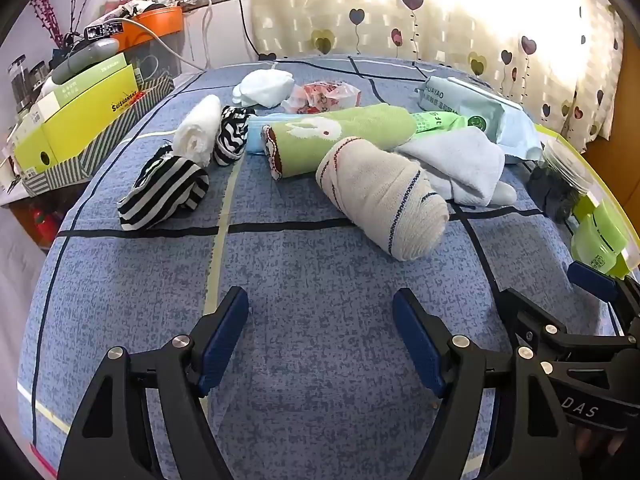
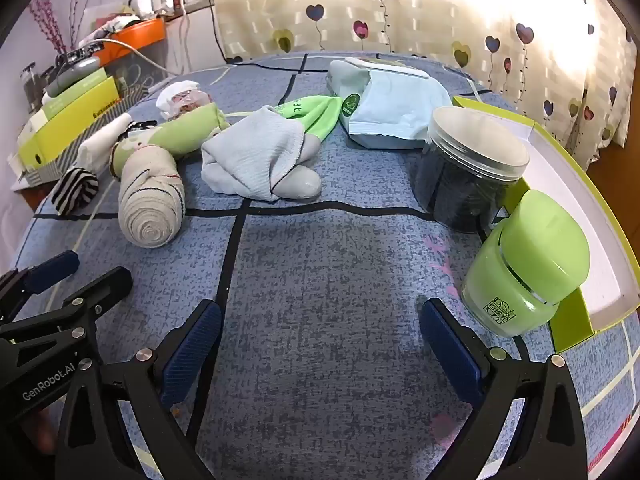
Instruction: Organize soft objects
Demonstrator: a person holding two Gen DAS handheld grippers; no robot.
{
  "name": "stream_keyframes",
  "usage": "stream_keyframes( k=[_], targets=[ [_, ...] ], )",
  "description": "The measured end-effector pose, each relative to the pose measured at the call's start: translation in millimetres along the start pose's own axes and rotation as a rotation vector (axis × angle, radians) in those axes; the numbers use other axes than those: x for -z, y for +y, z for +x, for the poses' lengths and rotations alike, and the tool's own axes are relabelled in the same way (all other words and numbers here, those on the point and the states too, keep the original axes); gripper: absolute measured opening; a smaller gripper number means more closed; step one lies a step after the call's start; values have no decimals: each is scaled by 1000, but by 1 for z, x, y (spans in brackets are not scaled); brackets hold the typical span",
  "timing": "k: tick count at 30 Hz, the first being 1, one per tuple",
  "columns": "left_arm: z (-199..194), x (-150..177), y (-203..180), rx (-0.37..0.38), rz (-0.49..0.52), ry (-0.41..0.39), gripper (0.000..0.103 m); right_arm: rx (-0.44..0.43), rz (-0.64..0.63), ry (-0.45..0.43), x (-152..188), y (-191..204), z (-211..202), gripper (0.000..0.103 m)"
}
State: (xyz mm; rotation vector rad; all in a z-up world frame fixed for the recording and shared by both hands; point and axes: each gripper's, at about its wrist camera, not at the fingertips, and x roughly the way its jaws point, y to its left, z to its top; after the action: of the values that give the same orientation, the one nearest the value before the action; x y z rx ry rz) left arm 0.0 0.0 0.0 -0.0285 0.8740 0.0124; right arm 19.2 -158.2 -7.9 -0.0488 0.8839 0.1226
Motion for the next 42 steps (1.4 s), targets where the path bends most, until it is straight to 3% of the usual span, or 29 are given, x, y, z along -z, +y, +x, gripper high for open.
stream_keyframes(
  k=[42],
  targets=[
    [1, 1, 0, -4, -8, -5, 75, -1, 1, -5, 0, 0, -1, 101]
  ],
)
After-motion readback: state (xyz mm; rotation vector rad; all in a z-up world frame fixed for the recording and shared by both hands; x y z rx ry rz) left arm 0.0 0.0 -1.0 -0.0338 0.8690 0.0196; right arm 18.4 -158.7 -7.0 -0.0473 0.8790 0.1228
